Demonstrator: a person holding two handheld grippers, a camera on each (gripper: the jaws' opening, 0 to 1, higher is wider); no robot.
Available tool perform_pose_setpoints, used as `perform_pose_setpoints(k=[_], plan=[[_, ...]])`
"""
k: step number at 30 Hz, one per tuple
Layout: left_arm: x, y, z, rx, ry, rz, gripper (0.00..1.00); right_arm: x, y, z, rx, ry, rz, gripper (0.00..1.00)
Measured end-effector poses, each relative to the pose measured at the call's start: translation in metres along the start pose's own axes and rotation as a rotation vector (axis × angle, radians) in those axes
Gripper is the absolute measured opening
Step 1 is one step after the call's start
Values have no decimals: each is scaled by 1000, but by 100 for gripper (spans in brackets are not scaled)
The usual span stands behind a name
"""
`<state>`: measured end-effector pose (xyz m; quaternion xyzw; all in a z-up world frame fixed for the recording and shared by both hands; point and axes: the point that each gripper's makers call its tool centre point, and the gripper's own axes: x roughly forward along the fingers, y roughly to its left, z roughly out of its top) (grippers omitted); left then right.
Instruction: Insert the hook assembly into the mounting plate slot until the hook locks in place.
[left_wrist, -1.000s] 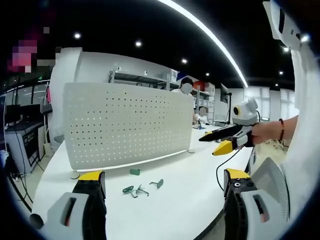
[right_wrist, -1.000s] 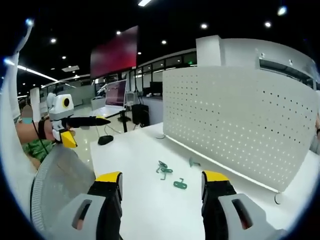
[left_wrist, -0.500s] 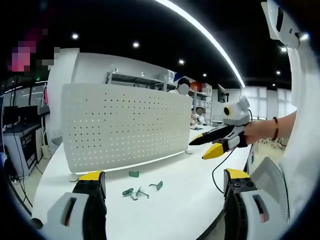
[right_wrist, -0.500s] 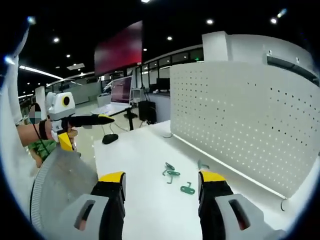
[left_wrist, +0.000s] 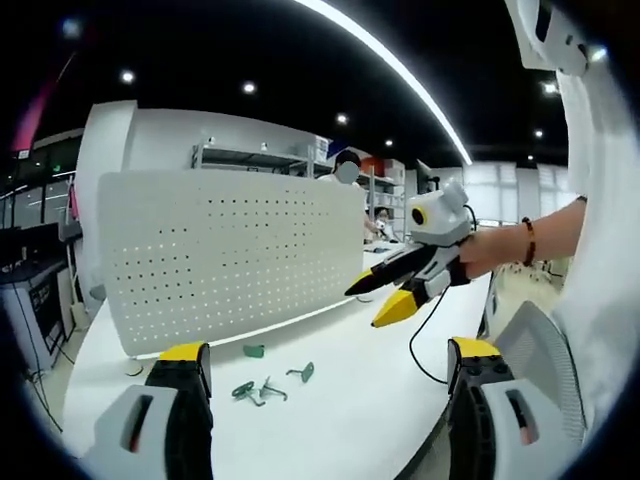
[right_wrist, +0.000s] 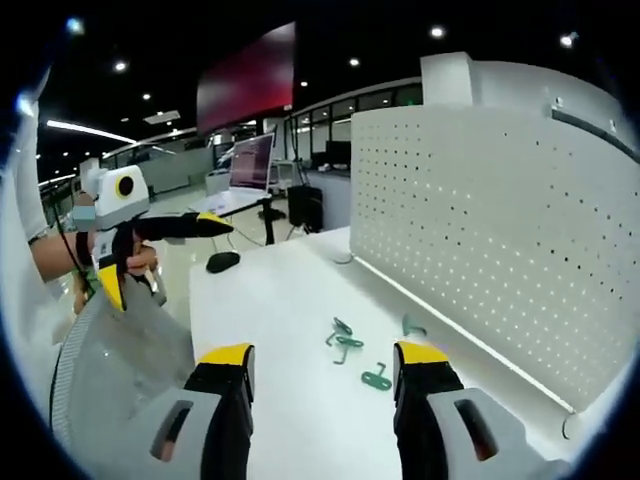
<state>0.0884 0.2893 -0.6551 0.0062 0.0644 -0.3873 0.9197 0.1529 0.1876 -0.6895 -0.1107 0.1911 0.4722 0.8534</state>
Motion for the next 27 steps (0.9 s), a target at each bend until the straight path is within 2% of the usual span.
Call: perform_pose_setpoints(k=[4,7,10,15,21,27], plan=[[1,1,-7,8,18,-3,100,8,1,-6,-12,32,24,55],[0,4,-6,-16,-8,-4,100,13,6,-10,-2,51,56,54],[0,3,-7,-16,-2,-10,100,17,9,-15,-13,77,82,53],[1,7,-10,-8,17,-15,100,24,9,-17,-22,98,102,51],[2,8,-10,-15,14,-22,100,33,5,-17,-67,135,118,51],[3,8,-10,-16,13,-26,100,42,9,-24,-84,170,164,51]])
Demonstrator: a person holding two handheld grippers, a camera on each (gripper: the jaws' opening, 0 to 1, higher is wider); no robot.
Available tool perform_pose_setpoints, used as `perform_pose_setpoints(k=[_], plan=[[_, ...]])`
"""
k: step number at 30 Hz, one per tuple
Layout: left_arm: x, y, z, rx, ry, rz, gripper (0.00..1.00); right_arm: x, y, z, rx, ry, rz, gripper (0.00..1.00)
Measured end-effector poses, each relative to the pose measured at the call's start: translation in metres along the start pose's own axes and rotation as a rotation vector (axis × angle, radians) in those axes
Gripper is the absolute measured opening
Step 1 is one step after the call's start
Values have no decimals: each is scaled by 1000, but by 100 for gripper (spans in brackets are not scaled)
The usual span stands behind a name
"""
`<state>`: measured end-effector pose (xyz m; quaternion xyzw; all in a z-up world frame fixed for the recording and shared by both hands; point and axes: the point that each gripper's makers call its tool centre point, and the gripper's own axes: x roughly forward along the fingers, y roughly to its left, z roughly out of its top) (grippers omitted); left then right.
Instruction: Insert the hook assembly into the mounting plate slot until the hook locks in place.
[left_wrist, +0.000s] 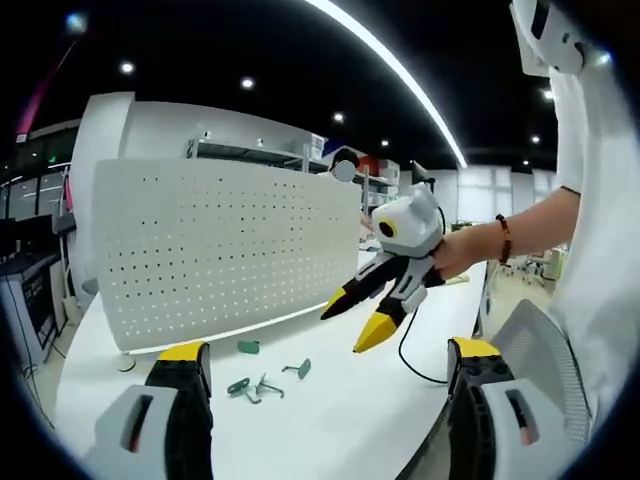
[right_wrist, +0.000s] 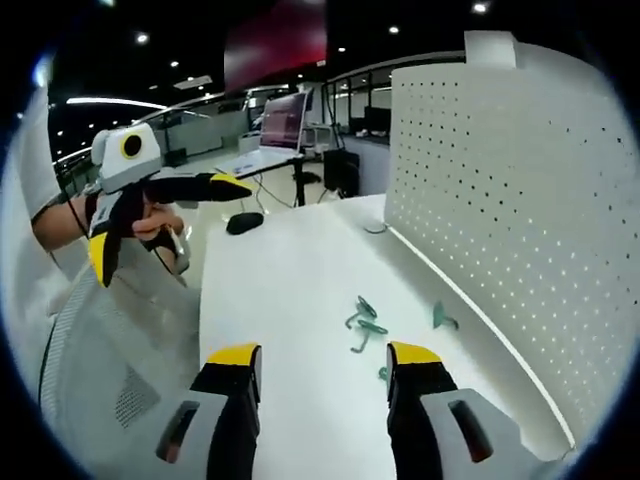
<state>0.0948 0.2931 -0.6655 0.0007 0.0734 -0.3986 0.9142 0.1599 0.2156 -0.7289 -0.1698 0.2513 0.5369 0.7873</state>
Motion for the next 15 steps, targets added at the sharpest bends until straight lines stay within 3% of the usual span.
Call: perform_pose_setpoints(k=[15], plan=[[2,0,-9,-12,29,23,100,20,-2,-7,-41,60,66,47]])
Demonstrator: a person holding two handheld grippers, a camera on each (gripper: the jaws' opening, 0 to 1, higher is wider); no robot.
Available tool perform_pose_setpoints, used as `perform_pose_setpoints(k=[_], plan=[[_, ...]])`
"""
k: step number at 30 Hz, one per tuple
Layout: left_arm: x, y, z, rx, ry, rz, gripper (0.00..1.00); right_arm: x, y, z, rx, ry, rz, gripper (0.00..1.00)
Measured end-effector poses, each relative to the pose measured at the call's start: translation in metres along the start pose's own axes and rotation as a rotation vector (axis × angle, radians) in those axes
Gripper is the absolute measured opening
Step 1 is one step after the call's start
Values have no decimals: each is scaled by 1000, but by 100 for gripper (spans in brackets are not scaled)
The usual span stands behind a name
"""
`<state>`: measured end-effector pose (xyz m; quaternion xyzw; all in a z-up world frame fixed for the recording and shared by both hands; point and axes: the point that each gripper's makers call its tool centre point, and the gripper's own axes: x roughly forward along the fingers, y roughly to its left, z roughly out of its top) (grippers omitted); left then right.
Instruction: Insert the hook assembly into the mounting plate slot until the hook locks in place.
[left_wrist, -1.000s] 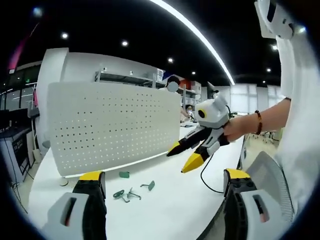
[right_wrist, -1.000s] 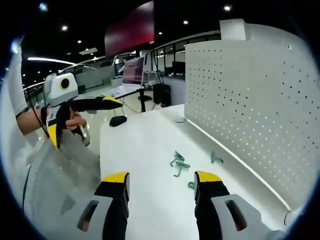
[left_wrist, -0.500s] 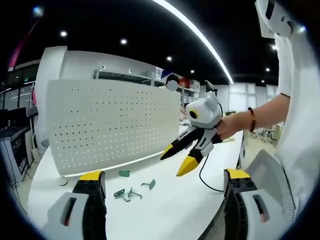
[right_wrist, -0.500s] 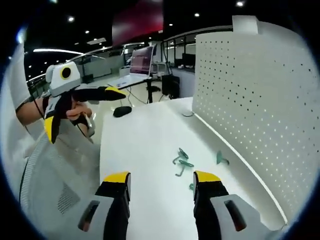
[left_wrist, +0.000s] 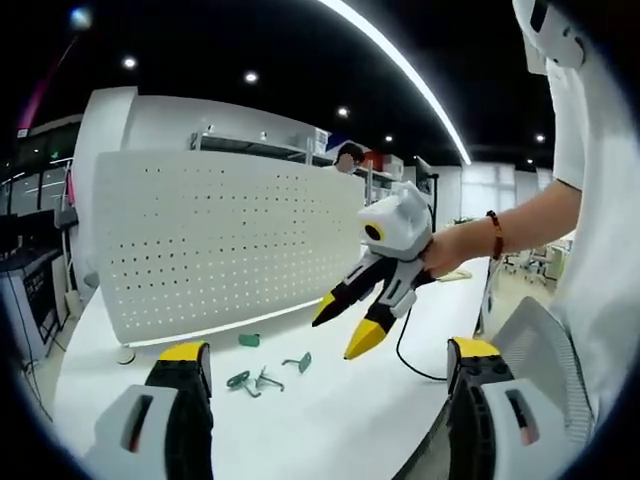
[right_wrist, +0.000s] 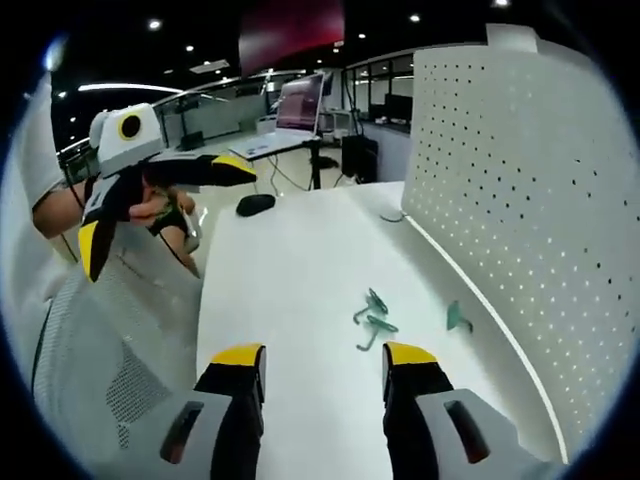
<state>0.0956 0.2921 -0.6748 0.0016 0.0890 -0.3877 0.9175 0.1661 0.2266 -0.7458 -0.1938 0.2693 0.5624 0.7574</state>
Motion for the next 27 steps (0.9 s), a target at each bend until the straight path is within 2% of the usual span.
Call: perform_pose_setpoints(k=[7,15,27], plan=[[1,0,-1,-3,4,1,100,5,-5,8,2,-4,18,44],[2,3,-3,-7,13,8,100,16,-8,11,-39,21,37,44],[-3,3,-5,-11,17,26,100,27,-11,8,-82,57,61,43]])
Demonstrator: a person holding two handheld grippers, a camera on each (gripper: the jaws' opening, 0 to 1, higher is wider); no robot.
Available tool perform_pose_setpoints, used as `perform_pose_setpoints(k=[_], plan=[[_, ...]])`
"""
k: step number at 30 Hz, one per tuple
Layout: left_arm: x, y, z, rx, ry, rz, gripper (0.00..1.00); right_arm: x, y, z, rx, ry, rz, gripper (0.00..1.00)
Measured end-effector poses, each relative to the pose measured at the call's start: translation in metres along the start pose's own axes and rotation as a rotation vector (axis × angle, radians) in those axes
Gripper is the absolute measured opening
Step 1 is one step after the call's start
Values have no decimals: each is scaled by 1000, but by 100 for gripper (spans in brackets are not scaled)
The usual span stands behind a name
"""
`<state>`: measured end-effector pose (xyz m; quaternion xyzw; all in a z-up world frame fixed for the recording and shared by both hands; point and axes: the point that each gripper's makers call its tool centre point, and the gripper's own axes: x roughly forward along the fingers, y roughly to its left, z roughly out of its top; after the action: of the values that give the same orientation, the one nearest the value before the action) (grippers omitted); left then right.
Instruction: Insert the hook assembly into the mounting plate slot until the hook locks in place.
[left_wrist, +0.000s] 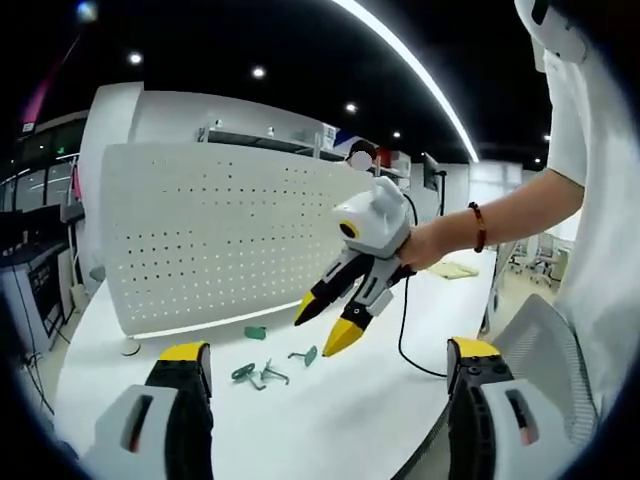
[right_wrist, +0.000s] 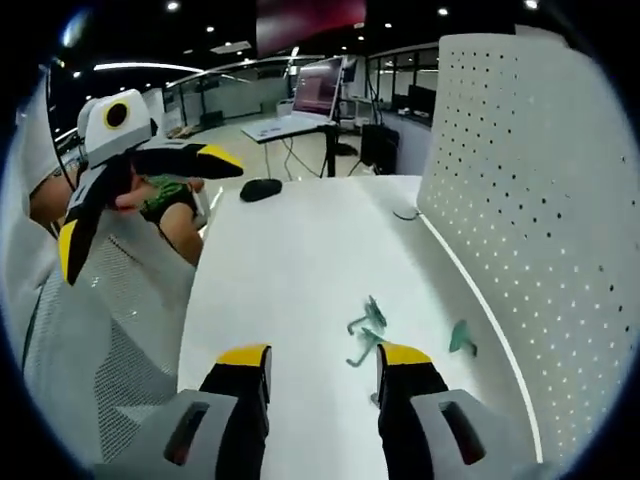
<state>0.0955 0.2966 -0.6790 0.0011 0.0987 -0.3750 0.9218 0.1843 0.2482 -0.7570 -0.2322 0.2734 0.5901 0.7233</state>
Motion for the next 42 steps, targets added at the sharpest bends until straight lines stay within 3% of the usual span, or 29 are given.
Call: perform_pose_setpoints(k=[18,42], plan=[[1,2,-5,7,21,2,100,6,-14,-7,-48,60,-12,34],[-1,6,-12,3,41,2,100,21,-27,-18,-85,130,4,30]])
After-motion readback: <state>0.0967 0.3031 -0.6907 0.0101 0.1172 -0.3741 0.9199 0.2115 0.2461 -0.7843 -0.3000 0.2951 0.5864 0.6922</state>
